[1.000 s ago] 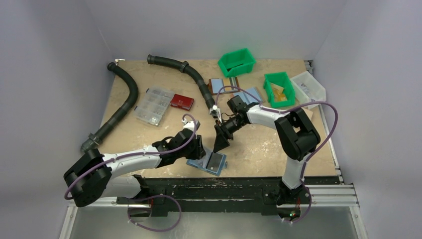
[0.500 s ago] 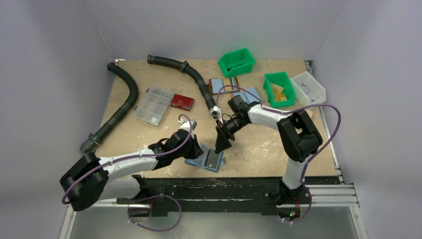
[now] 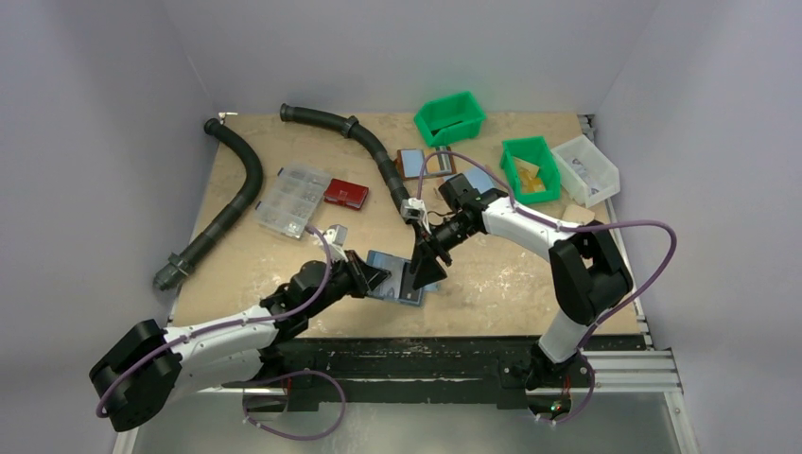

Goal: Take the credit cards out of the card holder
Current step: Remove the credit card from the card holder.

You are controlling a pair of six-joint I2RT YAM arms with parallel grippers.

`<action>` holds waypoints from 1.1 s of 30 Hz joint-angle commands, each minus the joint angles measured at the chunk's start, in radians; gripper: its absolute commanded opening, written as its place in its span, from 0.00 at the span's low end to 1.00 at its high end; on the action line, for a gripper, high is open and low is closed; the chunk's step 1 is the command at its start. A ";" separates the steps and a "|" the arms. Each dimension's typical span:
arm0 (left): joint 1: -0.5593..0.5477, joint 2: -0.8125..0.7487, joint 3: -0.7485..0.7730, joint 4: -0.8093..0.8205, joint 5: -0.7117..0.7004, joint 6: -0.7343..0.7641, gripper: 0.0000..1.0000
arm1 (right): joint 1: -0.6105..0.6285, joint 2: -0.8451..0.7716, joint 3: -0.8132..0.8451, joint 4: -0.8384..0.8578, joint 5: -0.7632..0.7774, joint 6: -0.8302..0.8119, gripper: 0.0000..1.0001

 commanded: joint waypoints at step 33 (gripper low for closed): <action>0.004 0.119 -0.100 0.737 0.036 -0.073 0.00 | -0.071 -0.083 -0.073 0.354 -0.208 0.451 0.63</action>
